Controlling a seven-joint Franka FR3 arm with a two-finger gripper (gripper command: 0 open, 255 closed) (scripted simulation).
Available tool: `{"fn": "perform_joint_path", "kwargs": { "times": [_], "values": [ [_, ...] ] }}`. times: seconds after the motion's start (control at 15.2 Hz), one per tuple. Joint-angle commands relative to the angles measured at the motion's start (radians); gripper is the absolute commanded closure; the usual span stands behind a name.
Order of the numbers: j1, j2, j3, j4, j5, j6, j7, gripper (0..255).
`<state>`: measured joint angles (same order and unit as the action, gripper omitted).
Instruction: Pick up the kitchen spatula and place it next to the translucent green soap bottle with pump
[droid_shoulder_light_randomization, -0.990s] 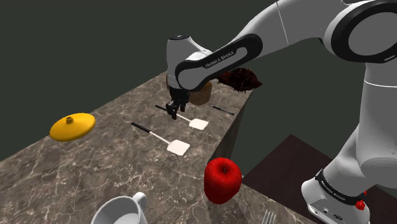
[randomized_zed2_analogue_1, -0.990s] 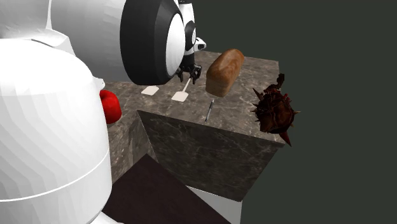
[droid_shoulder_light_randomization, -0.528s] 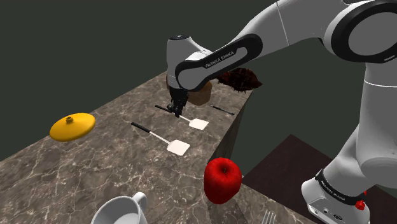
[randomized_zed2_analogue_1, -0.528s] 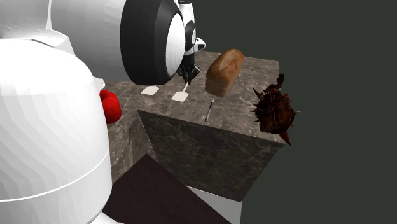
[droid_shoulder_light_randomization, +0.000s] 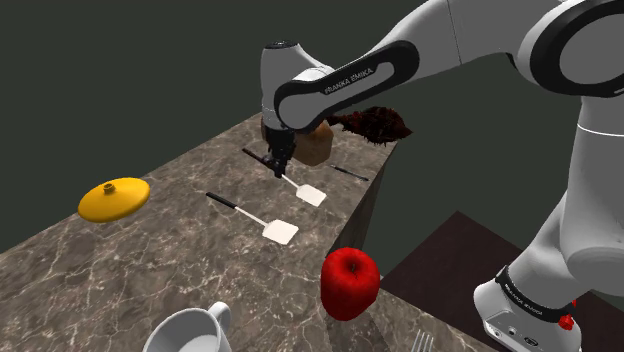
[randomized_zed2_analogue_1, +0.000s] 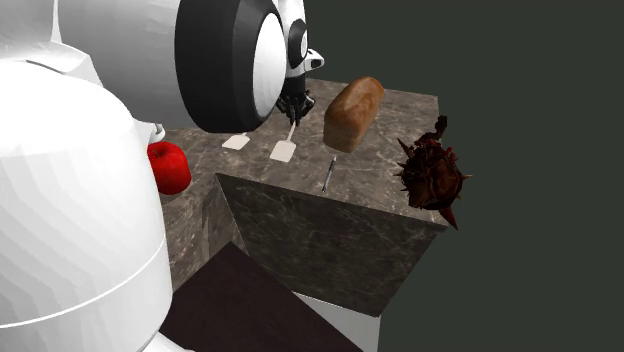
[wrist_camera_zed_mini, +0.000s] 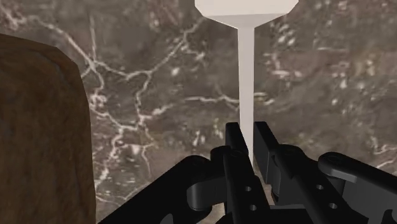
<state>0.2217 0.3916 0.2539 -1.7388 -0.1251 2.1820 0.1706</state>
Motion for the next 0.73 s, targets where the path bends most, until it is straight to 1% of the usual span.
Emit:
{"fn": "perform_joint_path", "kwargs": {
  "times": [0.0, 0.66],
  "values": [
    [-0.001, -0.012, 0.002, 0.012, 0.004, -0.024, -0.003, 255],
    [-0.004, -0.056, 0.009, 0.086, 0.021, -0.140, -0.015, 255]
  ]
}}
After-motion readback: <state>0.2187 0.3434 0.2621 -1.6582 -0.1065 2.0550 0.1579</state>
